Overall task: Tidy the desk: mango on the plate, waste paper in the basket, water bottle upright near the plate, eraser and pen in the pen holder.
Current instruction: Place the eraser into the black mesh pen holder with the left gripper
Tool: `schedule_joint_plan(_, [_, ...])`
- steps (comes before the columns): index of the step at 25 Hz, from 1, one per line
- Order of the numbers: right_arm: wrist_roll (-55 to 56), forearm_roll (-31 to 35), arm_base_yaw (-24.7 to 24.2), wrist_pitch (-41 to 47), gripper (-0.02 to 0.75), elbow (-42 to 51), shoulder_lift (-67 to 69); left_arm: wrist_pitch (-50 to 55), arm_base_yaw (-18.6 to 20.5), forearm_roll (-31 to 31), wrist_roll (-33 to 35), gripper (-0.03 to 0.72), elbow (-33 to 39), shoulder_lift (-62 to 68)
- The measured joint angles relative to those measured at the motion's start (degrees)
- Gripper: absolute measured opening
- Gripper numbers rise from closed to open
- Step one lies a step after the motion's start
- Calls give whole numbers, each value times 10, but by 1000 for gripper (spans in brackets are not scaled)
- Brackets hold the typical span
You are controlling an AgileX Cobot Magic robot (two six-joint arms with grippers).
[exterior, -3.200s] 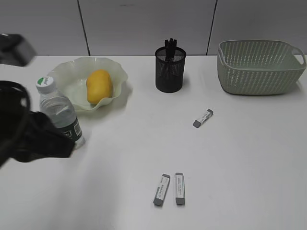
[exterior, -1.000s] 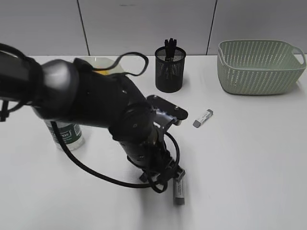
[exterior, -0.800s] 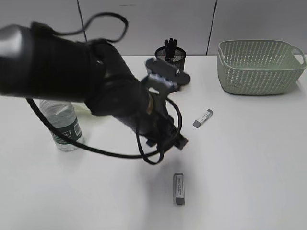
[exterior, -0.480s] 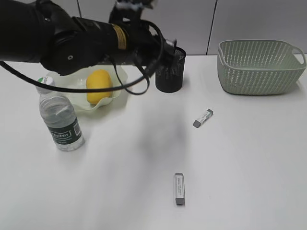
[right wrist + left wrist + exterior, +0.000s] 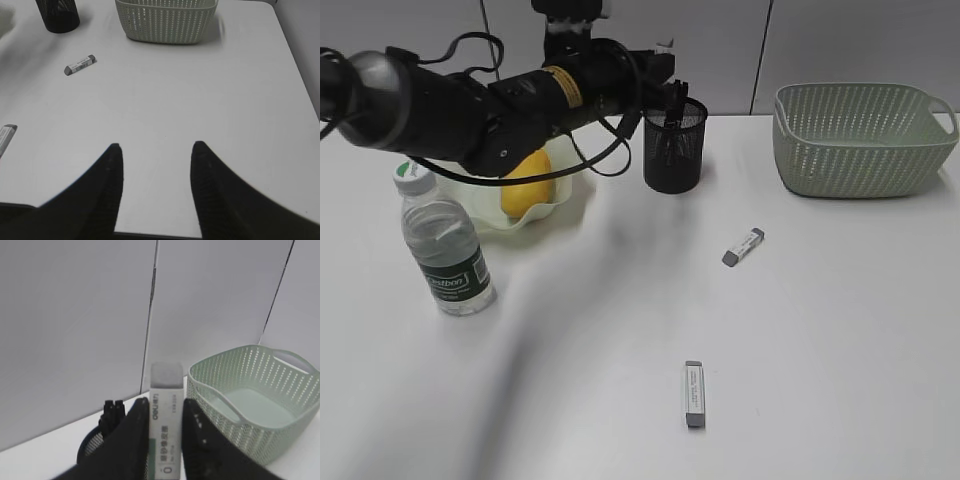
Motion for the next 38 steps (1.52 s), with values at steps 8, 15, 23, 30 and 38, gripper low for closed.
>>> schedule_joint_plan(8, [0, 0, 0, 0, 362, 0, 0, -6, 0, -3, 0, 145, -87, 76])
schedule_joint_plan(15, [0, 0, 0, 0, 362, 0, 0, -8, 0, -4, 0, 145, -121, 114])
schedule_joint_plan(23, [0, 0, 0, 0, 362, 0, 0, 0, 1, -4, 0, 148, -121, 120])
schedule_joint_plan(30, [0, 0, 0, 0, 362, 0, 0, 1, 3, -22, 0, 302, -121, 120])
schedule_joint_plan(38, [0, 0, 0, 0, 362, 0, 0, 37, 7, -40, 0, 318, -121, 99])
